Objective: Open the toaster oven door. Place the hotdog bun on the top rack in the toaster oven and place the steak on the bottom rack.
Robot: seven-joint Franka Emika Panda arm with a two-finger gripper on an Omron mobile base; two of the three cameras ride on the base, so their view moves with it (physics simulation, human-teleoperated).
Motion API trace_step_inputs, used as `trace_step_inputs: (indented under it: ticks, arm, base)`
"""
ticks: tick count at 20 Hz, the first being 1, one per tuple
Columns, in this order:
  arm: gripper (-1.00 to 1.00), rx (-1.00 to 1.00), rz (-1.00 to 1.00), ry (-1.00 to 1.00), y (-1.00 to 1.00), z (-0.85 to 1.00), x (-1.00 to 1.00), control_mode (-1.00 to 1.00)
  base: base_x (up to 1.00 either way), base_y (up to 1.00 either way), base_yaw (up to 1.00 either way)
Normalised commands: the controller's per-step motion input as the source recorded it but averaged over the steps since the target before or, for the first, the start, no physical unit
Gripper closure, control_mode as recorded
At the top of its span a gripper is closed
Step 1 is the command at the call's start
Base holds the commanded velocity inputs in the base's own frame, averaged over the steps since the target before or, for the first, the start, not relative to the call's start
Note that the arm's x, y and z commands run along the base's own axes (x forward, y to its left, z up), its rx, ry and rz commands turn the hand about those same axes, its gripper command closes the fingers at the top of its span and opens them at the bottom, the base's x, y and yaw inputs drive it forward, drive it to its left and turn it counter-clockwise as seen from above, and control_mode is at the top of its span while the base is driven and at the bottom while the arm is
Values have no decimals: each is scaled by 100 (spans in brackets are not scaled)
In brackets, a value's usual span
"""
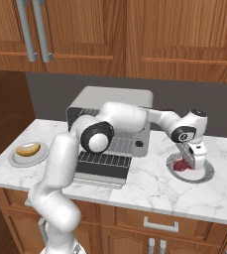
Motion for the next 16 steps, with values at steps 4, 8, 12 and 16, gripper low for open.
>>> trace_step_inputs:
  ticks: [4, 8, 12, 16]
  arm:
    - [100, -1, -3, -7, 37, 28, -35, -100]
    - [100, -4, -5, -1, 46, 25, -24, -100]
    - [100, -9, -7, -1, 52, 24, -13, -100]
    - [100, -12, -10, 0, 59, 23, -9, -100]
  base:
    - [0, 0, 0]
    - [0, 0, 0]
    - [0, 0, 0]
    - [0, 0, 0]
